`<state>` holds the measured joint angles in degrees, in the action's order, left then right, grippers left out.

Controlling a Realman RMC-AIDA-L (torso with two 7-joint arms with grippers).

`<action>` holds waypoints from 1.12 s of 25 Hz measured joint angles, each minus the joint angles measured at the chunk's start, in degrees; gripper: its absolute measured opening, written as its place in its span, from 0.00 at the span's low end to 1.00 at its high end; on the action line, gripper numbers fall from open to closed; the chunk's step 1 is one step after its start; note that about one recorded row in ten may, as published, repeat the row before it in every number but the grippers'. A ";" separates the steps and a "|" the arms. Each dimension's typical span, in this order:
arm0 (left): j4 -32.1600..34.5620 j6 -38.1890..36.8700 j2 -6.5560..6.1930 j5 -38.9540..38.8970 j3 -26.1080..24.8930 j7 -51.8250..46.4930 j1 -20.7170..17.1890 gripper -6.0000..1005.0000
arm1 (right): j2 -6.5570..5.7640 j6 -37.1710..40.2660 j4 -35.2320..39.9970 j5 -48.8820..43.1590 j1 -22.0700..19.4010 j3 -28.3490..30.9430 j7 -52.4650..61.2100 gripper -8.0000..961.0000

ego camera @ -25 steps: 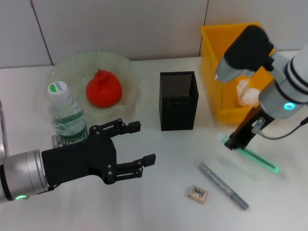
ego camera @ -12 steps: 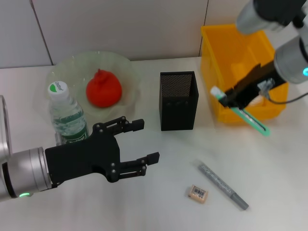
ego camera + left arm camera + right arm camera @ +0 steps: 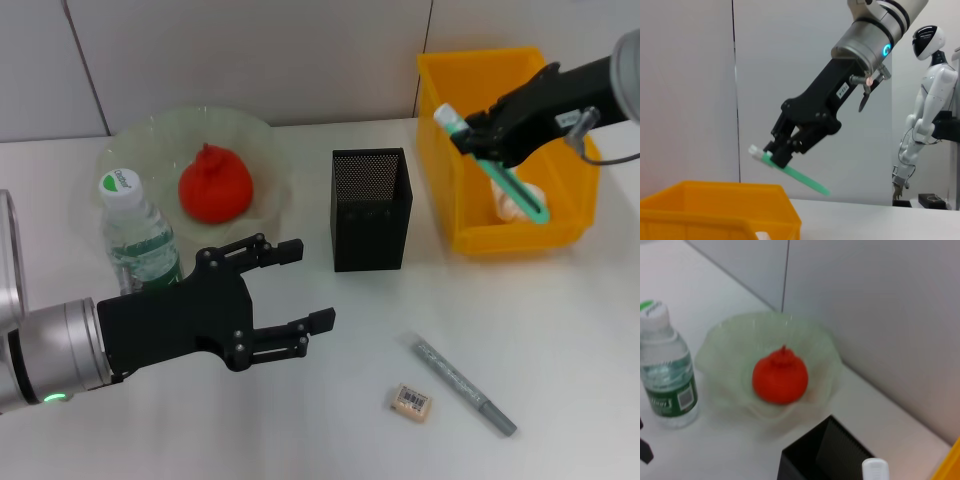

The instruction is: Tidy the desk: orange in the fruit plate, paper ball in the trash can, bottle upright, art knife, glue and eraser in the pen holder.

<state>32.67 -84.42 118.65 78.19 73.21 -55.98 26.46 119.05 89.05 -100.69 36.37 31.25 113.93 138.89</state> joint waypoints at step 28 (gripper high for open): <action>0.65 -4.27 -1.22 0.46 0.33 0.12 -0.97 0.80 | -2.06 8.83 37.19 45.40 -8.04 28.66 -51.02 0.19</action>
<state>33.31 -88.69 117.42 78.66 73.54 -55.86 25.48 116.99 97.88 -63.50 81.77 23.21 142.60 87.86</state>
